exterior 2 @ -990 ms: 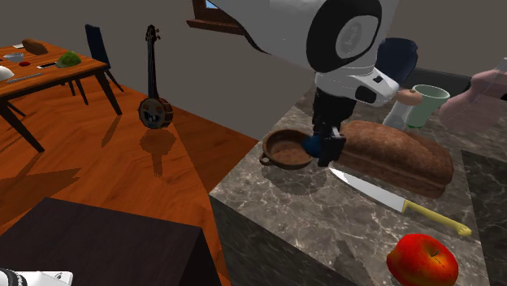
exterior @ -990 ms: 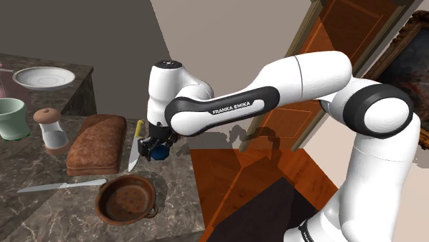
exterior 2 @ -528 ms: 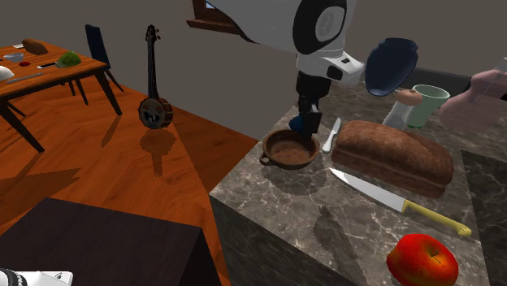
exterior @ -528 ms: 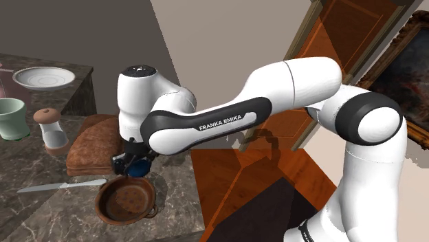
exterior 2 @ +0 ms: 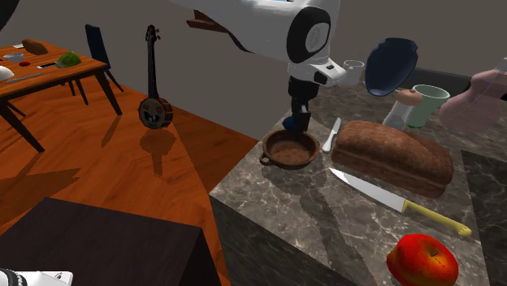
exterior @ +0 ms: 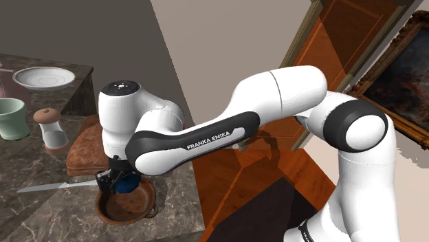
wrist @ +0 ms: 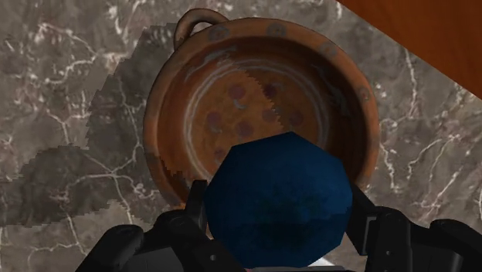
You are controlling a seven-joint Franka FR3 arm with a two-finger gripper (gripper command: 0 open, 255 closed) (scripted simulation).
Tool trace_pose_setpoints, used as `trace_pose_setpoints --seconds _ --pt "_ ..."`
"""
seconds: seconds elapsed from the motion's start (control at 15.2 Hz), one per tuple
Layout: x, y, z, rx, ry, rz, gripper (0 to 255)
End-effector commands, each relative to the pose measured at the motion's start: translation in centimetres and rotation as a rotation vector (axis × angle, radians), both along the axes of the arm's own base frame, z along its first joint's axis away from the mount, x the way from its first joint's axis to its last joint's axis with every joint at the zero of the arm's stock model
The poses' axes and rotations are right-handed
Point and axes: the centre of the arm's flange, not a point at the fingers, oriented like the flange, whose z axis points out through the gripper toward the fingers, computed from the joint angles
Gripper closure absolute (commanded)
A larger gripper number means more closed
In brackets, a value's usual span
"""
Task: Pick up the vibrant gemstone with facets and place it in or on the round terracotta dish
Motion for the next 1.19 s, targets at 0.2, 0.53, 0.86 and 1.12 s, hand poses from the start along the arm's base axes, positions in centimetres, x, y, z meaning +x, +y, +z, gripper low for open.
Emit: trace_pose_setpoints --seconds 0.2,0.53,0.86,1.12 --pt "-0.1 0.1 -2.6 0.0 0.0 0.0 255" --pt "-0.1 0.1 -4.1 0.0 0.0 0.0 255" --pt "-0.1 0.1 -4.1 0.0 0.0 0.0 255" --pt "0.0 0.1 -4.1 0.0 0.0 0.0 0"
